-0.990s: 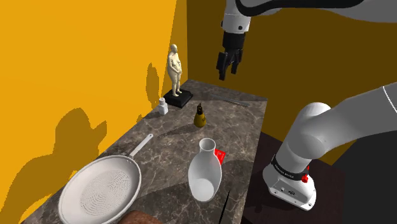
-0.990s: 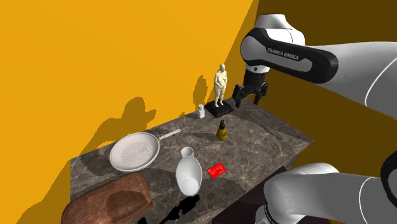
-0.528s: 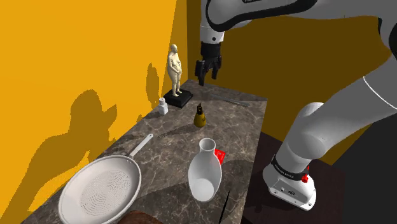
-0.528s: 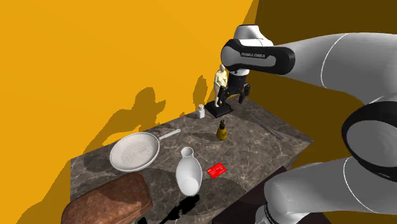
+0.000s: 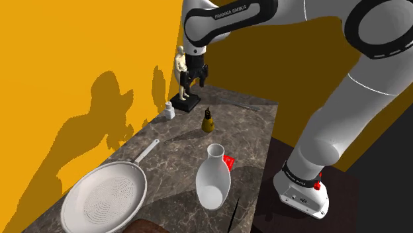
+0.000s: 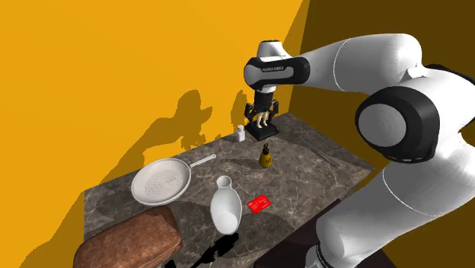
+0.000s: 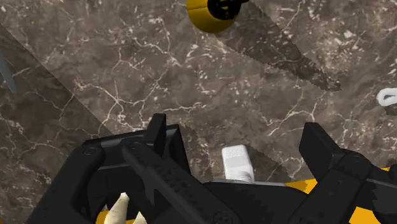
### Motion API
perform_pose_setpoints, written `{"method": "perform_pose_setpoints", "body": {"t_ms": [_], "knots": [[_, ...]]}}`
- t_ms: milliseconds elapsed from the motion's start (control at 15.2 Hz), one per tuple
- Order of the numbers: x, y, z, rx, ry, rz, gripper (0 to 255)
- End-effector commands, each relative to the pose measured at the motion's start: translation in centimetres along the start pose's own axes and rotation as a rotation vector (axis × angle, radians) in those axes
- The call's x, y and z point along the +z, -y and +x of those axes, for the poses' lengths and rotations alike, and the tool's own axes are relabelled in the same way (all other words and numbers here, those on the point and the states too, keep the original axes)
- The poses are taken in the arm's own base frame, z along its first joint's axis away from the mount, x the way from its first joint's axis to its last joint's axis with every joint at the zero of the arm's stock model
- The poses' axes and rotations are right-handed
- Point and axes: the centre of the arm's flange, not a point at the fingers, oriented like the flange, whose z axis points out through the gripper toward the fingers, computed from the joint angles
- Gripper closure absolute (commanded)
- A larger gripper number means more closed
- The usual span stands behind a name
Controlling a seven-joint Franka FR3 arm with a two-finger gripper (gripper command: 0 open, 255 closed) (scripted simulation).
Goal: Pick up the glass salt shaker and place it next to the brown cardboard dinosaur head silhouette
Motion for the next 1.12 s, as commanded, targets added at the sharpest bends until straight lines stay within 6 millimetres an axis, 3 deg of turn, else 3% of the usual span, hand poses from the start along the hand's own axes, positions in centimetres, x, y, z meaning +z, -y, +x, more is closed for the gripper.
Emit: {"method": "perform_pose_setpoints", "body": {"t_ms": [0,726,1056], "knots": [[1.4,0.6,2.2,0.002,-0.002,-0.003,0],[7.9,4.4,14.4,0.013,-0.009,-0.024,0],[10.5,4.3,14.5,0.013,-0.009,-0.024,0]]}}
